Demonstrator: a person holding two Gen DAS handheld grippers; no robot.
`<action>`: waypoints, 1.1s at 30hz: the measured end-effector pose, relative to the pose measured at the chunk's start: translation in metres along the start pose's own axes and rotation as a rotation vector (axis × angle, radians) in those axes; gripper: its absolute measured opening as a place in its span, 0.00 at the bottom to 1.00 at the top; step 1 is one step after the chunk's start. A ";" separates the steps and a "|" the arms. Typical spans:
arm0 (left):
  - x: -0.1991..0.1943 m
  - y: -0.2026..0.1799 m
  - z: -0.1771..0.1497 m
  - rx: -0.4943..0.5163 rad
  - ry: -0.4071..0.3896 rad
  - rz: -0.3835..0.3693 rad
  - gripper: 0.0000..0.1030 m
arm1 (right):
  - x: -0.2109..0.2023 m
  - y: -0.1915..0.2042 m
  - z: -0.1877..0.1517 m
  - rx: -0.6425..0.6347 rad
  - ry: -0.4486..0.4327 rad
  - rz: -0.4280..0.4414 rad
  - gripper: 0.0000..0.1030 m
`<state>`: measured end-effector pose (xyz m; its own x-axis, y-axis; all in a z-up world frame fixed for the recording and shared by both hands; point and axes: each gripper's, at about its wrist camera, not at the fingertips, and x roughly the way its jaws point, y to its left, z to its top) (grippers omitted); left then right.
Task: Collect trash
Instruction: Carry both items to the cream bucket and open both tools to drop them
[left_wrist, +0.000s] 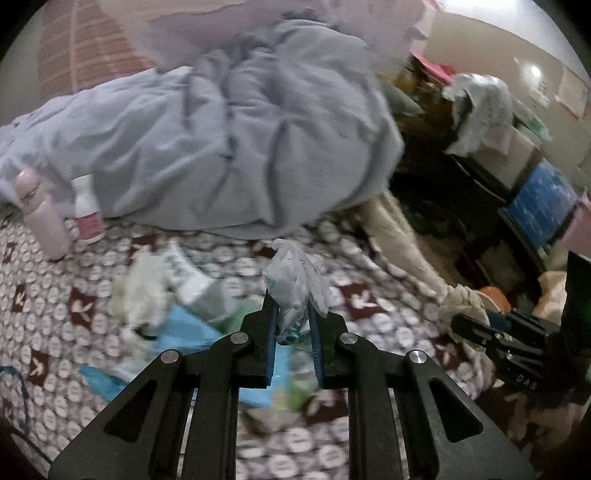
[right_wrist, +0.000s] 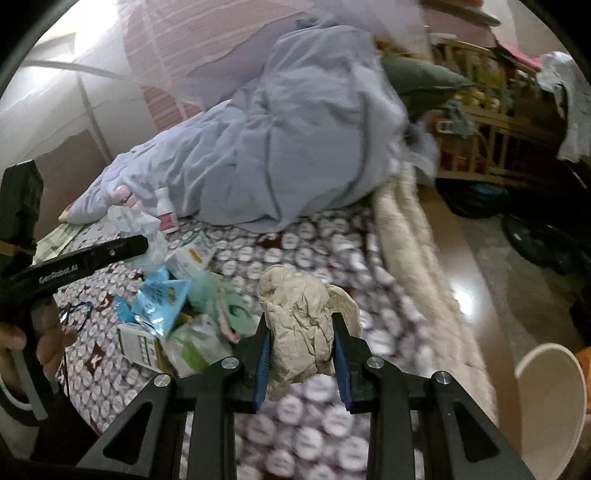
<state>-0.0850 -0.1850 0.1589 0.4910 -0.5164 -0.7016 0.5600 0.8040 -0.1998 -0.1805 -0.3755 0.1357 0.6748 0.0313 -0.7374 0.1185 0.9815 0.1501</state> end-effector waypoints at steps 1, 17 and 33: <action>0.001 -0.007 0.000 0.012 0.001 -0.005 0.13 | -0.005 -0.006 -0.002 0.008 -0.003 -0.009 0.28; 0.046 -0.133 -0.009 0.126 0.098 -0.193 0.13 | -0.059 -0.098 -0.040 0.165 -0.039 -0.151 0.28; 0.097 -0.285 -0.024 0.242 0.243 -0.474 0.15 | -0.104 -0.229 -0.095 0.419 -0.011 -0.364 0.28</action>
<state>-0.2131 -0.4570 0.1318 -0.0012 -0.6980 -0.7161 0.8319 0.3966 -0.3880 -0.3466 -0.5855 0.1157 0.5431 -0.2999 -0.7843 0.6238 0.7693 0.1378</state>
